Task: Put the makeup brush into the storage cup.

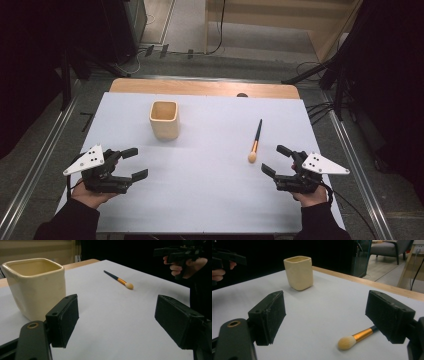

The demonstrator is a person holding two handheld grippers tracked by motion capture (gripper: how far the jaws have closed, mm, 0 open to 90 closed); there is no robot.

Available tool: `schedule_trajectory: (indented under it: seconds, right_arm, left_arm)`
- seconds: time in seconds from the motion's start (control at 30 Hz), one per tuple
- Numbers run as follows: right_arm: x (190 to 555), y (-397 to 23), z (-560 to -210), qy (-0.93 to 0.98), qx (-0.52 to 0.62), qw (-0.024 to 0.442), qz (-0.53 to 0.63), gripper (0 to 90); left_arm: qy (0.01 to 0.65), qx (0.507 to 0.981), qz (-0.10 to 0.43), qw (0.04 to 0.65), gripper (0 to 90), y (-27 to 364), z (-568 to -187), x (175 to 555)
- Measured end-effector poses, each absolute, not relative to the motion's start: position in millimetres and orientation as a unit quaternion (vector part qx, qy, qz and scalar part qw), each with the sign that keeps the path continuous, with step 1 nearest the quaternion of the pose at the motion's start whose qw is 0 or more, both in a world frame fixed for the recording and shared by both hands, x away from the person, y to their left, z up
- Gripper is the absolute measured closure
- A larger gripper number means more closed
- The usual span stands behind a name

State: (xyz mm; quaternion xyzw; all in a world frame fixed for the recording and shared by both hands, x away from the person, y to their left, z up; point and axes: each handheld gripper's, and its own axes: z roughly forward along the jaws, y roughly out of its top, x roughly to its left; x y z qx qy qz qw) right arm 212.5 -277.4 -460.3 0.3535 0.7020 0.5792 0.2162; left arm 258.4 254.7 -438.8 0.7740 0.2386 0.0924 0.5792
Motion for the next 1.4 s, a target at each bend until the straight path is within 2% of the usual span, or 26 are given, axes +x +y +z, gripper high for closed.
schedule_trajectory:
  seconds: [0.3, 0.7, 1.4]
  right_arm:
    - [215, -276, -460, 0.701, 0.356, 0.214, 0.58, 17.0]
    - [217, -270, -449, 0.678, 0.419, 0.267, 0.541, 16.7]
    - [241, -251, -442, 0.618, 0.514, 0.317, 0.503, 13.7]
  left_arm:
    - [0.23, 0.783, 0.092, 0.57, 20.4, 253, -440, 260]
    - [0.228, 0.786, 0.091, 0.568, 20.8, 252, -440, 259]
    - [0.238, 0.785, 0.095, 0.564, 20.9, 259, -440, 262]
